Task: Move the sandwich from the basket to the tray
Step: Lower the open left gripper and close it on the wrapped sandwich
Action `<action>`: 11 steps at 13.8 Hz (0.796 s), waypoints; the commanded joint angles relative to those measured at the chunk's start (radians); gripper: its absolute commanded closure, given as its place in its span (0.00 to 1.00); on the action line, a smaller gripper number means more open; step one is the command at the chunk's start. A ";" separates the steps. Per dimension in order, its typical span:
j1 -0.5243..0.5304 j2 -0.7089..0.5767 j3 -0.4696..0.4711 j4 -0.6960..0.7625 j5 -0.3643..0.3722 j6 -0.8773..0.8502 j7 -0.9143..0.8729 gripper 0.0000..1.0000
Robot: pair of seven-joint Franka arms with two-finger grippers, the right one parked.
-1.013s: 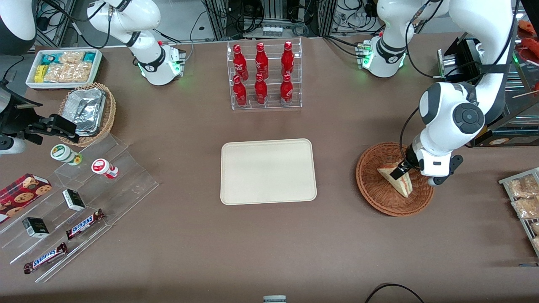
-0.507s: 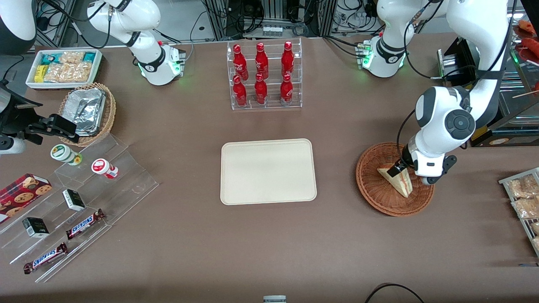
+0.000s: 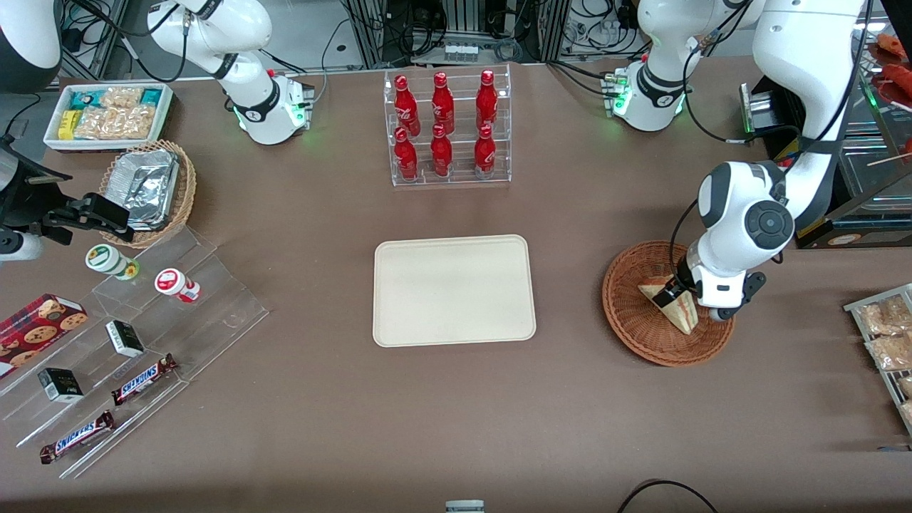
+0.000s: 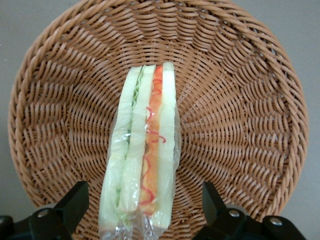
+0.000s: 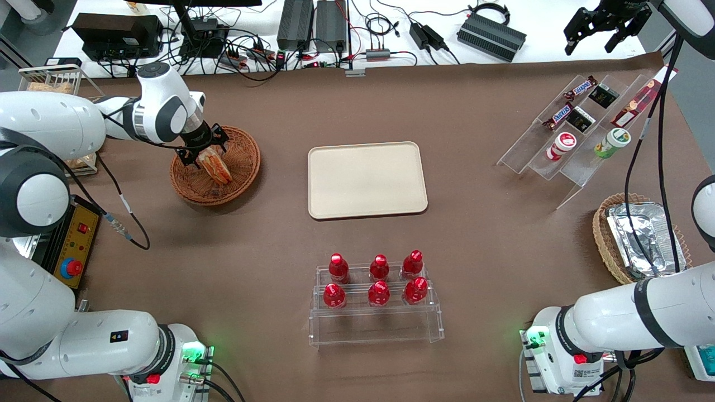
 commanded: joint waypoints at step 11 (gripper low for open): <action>-0.007 -0.047 0.013 0.078 0.022 -0.176 -0.022 1.00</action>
